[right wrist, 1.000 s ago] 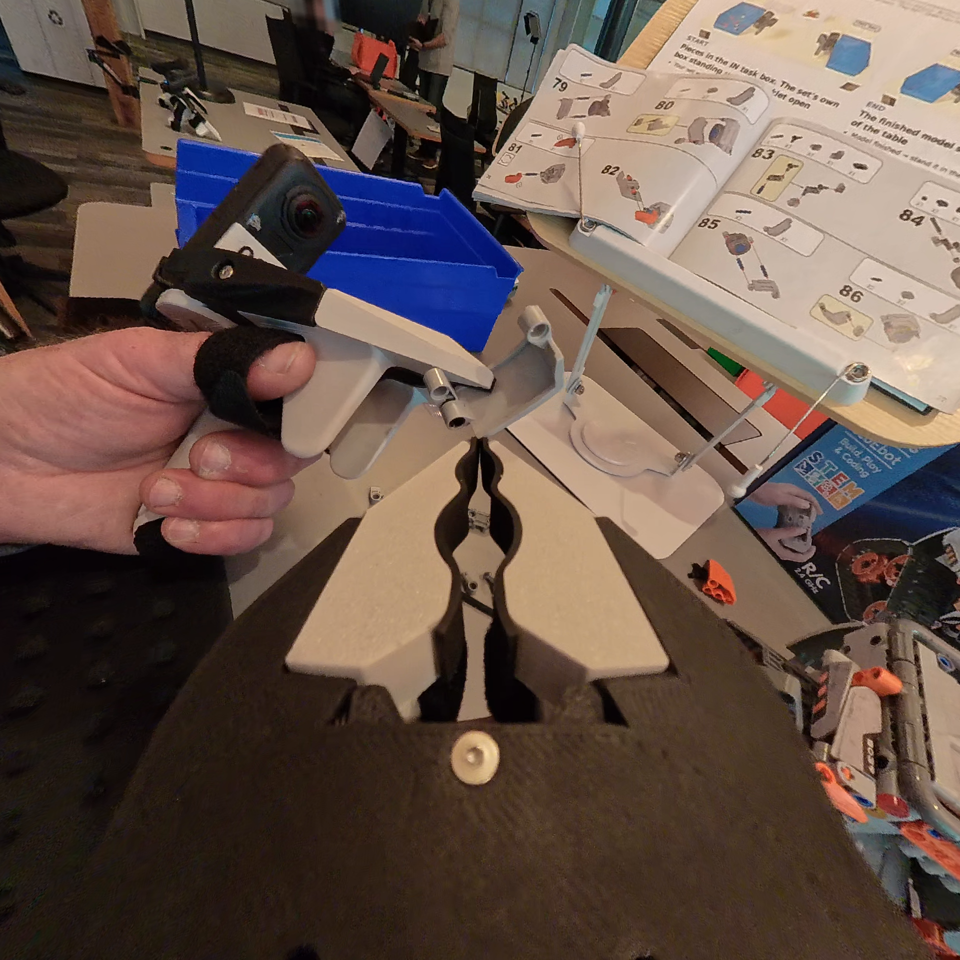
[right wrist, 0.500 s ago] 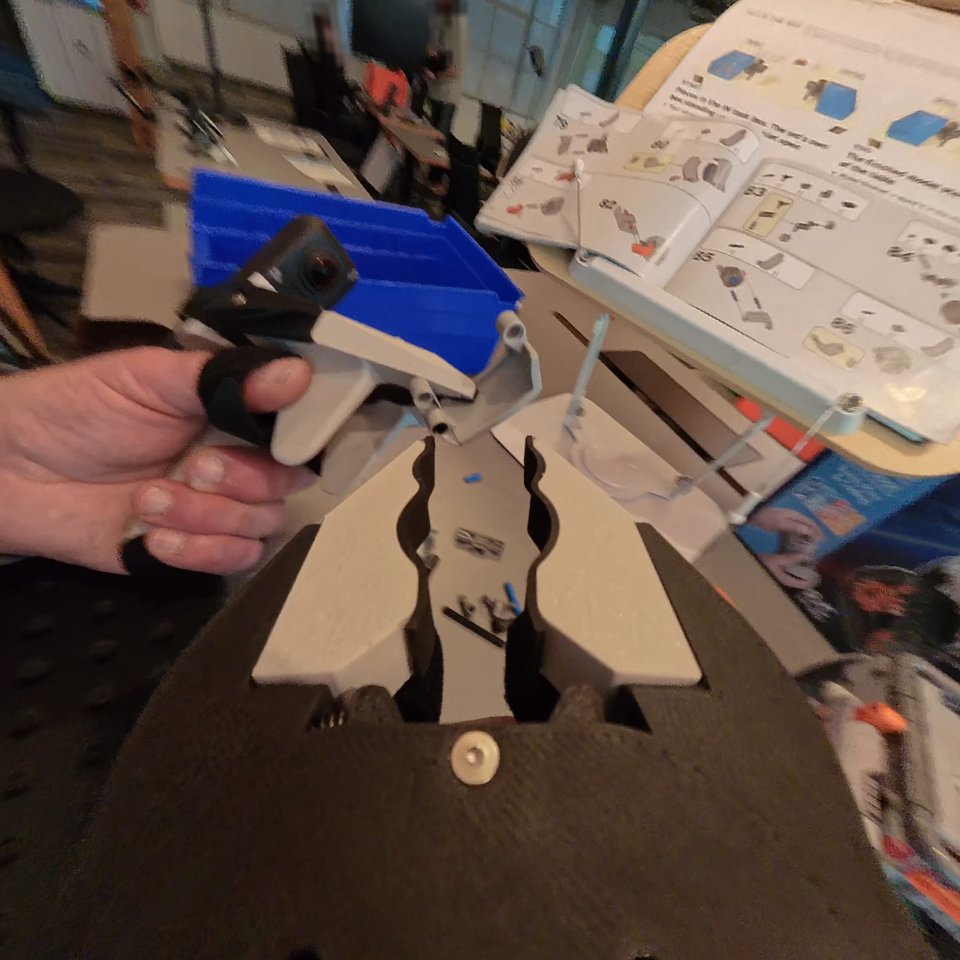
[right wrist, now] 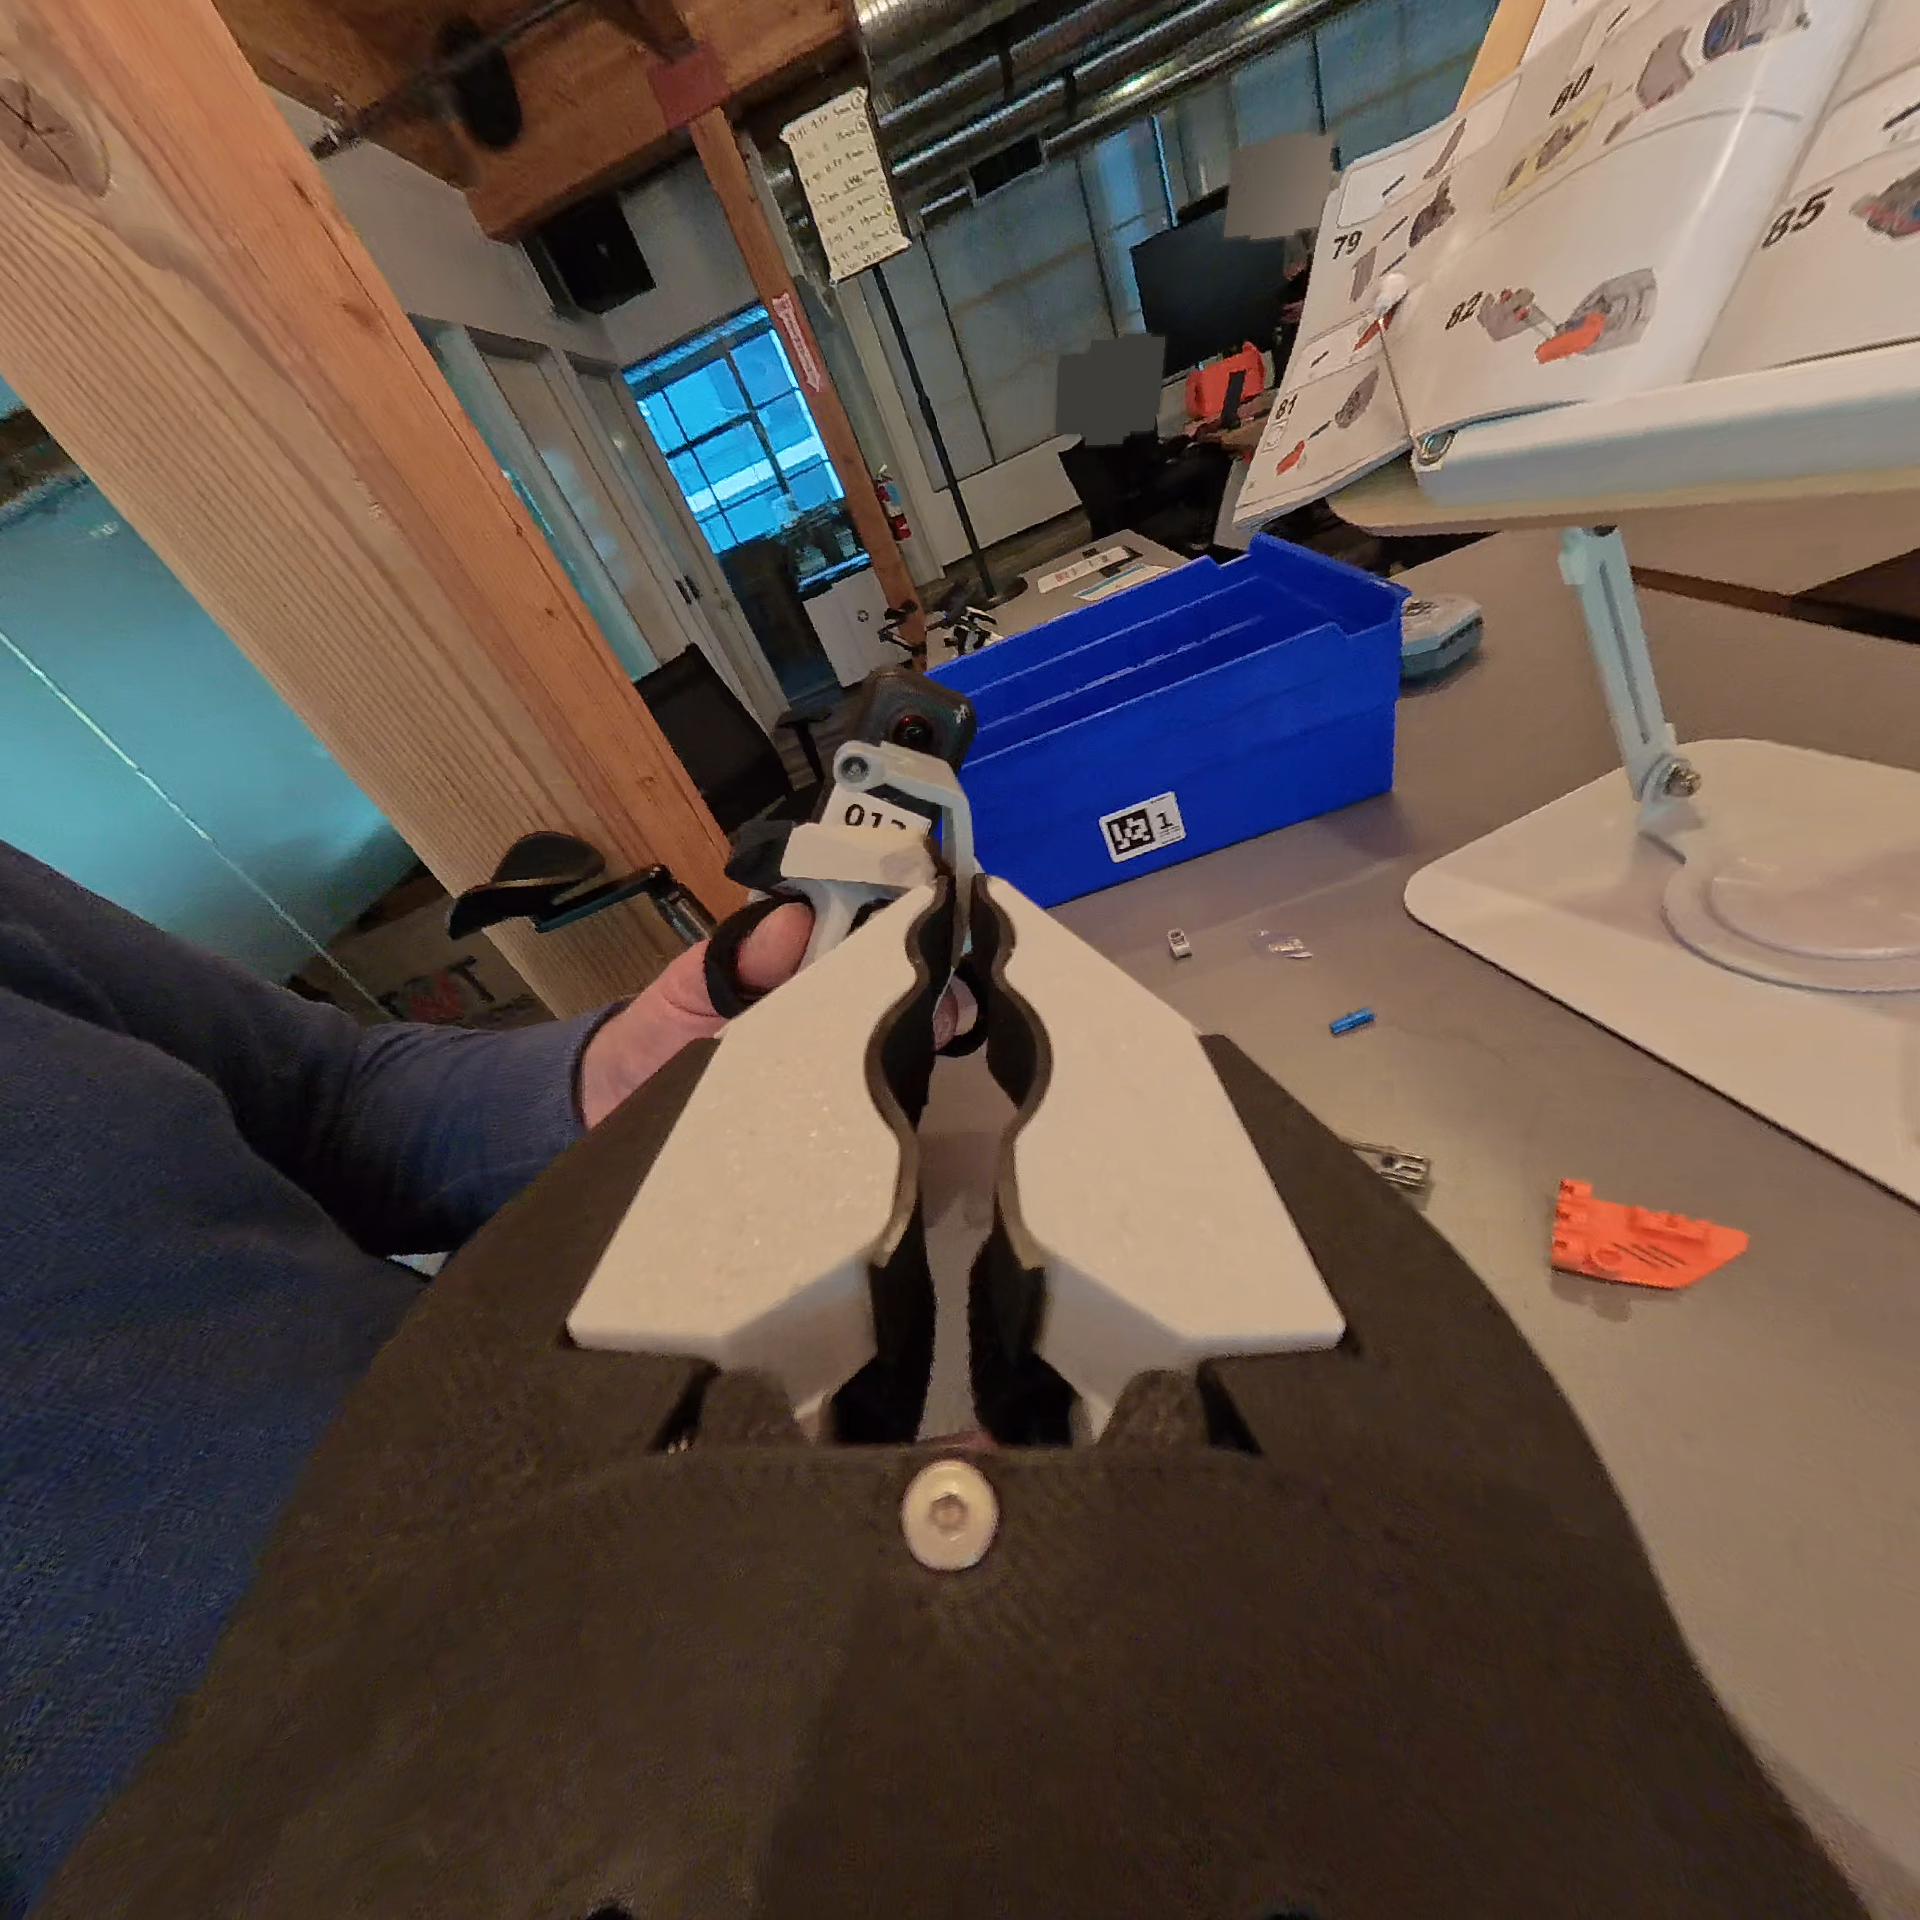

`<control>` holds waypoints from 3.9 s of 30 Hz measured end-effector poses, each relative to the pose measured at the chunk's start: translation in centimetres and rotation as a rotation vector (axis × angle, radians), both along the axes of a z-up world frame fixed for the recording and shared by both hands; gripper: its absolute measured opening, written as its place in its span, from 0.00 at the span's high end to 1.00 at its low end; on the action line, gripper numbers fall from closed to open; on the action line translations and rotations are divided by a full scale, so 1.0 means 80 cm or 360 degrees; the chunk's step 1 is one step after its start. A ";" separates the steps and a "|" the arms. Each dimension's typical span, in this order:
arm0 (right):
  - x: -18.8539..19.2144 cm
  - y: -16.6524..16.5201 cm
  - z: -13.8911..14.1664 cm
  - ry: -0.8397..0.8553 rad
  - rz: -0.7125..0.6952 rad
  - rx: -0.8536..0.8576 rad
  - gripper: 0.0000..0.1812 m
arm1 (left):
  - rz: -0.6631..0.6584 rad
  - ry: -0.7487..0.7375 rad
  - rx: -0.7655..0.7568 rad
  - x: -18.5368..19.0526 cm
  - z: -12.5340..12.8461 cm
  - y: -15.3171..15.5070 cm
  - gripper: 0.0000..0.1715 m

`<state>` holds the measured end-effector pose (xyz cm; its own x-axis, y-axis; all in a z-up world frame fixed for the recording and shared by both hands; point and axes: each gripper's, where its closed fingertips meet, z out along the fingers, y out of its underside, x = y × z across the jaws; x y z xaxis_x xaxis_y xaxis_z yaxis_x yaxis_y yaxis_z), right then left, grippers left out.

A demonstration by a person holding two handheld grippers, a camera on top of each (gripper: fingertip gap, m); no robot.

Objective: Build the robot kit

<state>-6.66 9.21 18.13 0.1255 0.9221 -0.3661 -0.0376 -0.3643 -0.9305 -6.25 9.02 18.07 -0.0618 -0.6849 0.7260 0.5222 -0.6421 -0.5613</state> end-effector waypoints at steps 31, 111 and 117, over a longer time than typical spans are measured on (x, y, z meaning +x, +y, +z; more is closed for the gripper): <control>0.003 -0.013 -0.075 -0.0418 0.0188 -0.0170 0.95 | 0.0095 0.1415 0.0630 -0.019 -0.078 -0.002 0.98; 0.130 -0.080 -0.115 -0.1099 -0.0052 0.0820 0.83 | -0.0372 0.1888 0.1053 0.076 -0.139 -0.111 0.97; 0.188 -0.006 -0.157 -0.1208 -0.0404 0.0316 0.79 | -0.0436 0.2083 0.1102 0.101 -0.168 -0.098 0.97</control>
<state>8.39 8.70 5.58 0.4866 0.8709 0.0688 0.5682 -0.2556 -0.7822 1.80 1.15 4.62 0.1764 -0.9806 -0.0852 -0.6622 -0.0542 -0.7473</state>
